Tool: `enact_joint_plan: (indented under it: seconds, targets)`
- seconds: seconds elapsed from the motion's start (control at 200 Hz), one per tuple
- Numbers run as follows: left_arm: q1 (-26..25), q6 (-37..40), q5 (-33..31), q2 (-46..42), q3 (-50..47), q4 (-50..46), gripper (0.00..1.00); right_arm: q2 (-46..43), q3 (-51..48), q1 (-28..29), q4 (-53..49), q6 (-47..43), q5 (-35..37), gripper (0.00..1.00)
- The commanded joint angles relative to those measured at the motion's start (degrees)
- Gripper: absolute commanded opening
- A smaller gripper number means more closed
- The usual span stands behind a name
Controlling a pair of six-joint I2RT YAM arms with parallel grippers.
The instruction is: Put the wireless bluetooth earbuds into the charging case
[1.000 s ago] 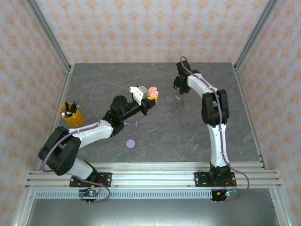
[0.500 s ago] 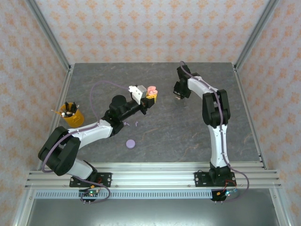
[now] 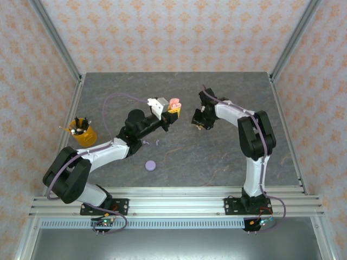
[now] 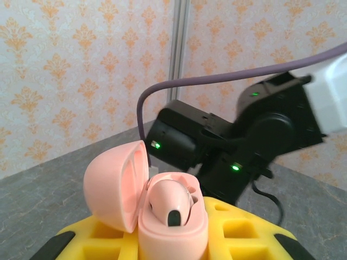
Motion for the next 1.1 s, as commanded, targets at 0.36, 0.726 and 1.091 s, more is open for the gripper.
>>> enact_joint_plan:
  seconds: [0.36, 0.726, 1.091]
  targets:
    - [0.2, -0.1, -0.5, -2.4, -0.4, 1.4, 0.0, -7.4, -5.1, 2.2, 1.2, 5.7, 11.2, 0.44]
    - [0.2, 0.7, -1.2, -4.2, -1.1, 0.3, 0.0, -2.4, -4.6, 2.4, 1.9, 5.9, 10.9, 0.47]
    - [0.2, 0.3, -1.7, -4.2, -1.0, 0.4, 0.0, 0.6, -0.4, 6.8, 5.9, 9.7, -0.1, 0.46]
